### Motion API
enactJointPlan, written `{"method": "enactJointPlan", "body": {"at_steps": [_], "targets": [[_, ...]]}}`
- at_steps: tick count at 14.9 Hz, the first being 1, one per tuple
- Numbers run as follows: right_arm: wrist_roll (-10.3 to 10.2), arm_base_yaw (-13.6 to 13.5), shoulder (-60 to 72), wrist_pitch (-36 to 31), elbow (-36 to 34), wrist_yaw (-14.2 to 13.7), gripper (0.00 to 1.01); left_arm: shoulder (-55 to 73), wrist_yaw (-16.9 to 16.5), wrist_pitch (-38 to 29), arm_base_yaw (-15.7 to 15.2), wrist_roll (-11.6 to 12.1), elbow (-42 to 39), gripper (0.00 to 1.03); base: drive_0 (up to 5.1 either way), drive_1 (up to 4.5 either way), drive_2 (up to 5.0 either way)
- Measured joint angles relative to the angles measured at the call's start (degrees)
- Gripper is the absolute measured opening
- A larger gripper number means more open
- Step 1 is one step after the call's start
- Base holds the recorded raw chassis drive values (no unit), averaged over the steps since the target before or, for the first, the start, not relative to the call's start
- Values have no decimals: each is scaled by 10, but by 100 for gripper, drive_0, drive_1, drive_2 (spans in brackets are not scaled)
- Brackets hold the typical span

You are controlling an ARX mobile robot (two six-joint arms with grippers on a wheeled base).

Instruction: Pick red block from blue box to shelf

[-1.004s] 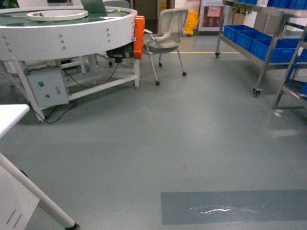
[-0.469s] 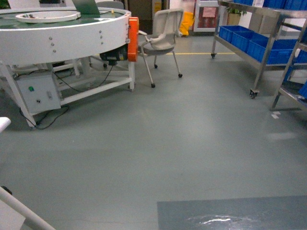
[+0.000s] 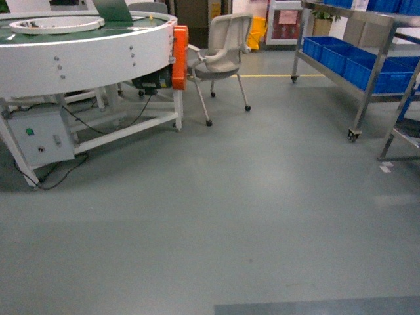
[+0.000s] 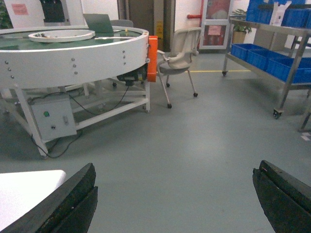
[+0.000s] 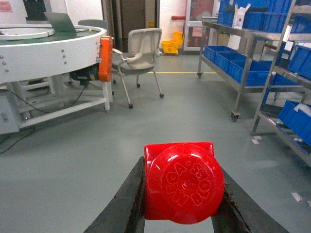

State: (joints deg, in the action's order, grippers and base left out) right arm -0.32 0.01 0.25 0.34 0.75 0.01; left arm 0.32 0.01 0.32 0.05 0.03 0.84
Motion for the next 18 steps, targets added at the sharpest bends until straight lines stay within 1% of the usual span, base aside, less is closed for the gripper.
{"method": "enactJointPlan", "body": {"at_steps": [18], "targets": [[0, 0, 0, 0, 0, 0, 28, 0, 0, 0, 0, 0, 0, 98, -4, 396, -404]]}}
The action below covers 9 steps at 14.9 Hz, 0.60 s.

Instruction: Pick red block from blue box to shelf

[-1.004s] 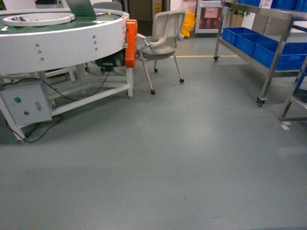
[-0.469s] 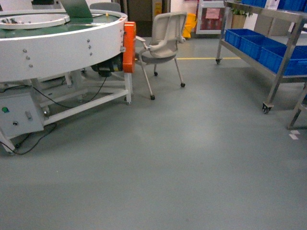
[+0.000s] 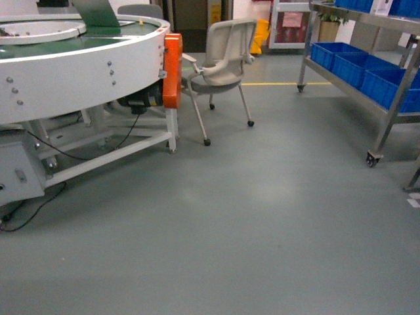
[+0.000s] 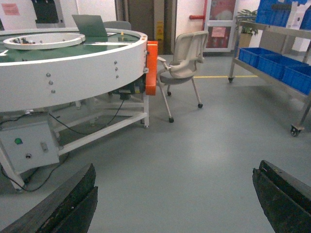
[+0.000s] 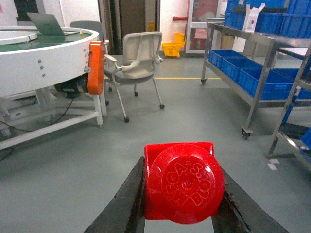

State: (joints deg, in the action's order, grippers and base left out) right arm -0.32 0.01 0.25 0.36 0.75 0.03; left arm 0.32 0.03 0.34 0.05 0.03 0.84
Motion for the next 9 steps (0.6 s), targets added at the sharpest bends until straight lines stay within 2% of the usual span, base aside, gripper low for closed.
{"method": "enactJointPlan", "body": {"at_steps": [9], "targets": [[0, 0, 0, -2, 0, 0, 28, 0, 0, -3, 0, 0, 0, 98, -7, 394, -408]]}}
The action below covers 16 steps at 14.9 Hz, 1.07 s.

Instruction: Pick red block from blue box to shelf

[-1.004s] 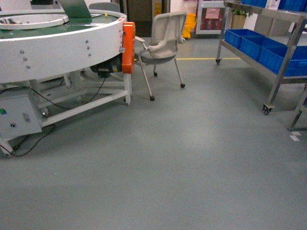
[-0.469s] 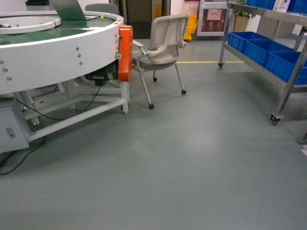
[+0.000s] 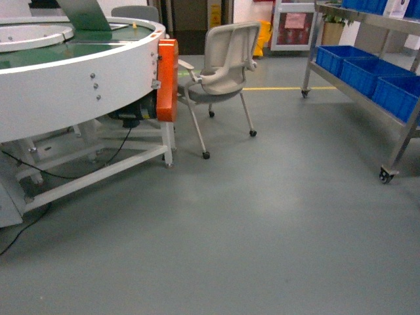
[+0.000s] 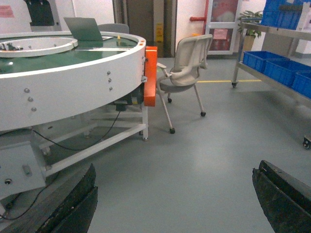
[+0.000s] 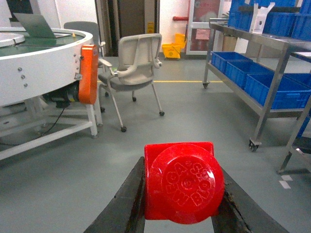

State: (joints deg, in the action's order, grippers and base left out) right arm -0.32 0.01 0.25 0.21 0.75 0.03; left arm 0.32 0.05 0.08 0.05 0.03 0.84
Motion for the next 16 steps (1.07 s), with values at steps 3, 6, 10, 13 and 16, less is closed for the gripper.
{"method": "enactJointPlan", "body": {"at_steps": [3, 6, 10, 13, 16], "targets": [[0, 0, 0, 1, 0, 0, 28, 0, 0, 2, 0, 0, 0, 98, 8, 410, -393], [0, 0, 0, 1, 0, 0, 28, 0, 0, 2, 0, 0, 0, 98, 5, 408, -398], [0, 0, 0, 2, 0, 0, 28, 0, 0, 2, 0, 0, 0, 98, 5, 409, -398], [0, 0, 0, 1, 0, 0, 28, 0, 0, 2, 0, 0, 0, 98, 4, 413, -404], [0, 0, 0, 2, 0, 0, 28, 0, 0, 1, 0, 0, 0, 98, 6, 416, -405]]}}
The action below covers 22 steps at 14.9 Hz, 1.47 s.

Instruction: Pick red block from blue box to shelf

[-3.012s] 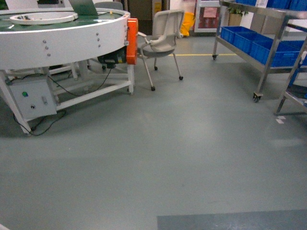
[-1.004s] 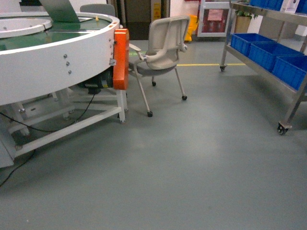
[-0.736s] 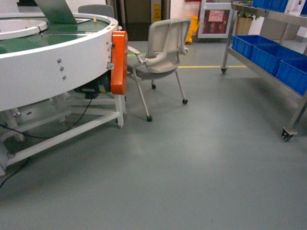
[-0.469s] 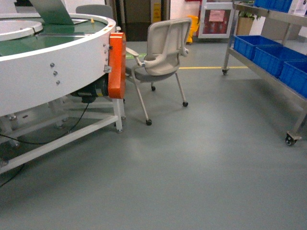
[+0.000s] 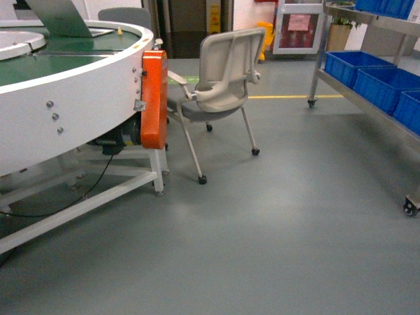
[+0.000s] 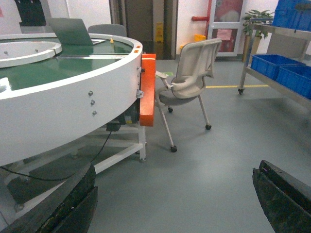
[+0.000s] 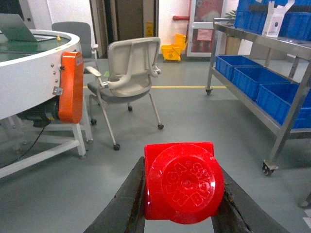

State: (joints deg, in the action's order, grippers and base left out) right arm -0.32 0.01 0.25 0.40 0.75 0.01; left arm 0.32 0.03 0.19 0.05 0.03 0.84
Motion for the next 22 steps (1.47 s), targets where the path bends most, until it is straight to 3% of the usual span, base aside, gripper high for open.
{"method": "enactJointPlan", "body": {"at_steps": [14, 21, 22], "targets": [[0, 0, 0, -2, 0, 0, 28, 0, 0, 0, 0, 0, 0, 98, -3, 411, -418], [0, 0, 0, -2, 0, 0, 28, 0, 0, 0, 0, 0, 0, 97, -152, -152, -152], [0, 0, 0, -2, 0, 0, 28, 0, 0, 0, 0, 0, 0, 84, -143, -143, -143]]}}
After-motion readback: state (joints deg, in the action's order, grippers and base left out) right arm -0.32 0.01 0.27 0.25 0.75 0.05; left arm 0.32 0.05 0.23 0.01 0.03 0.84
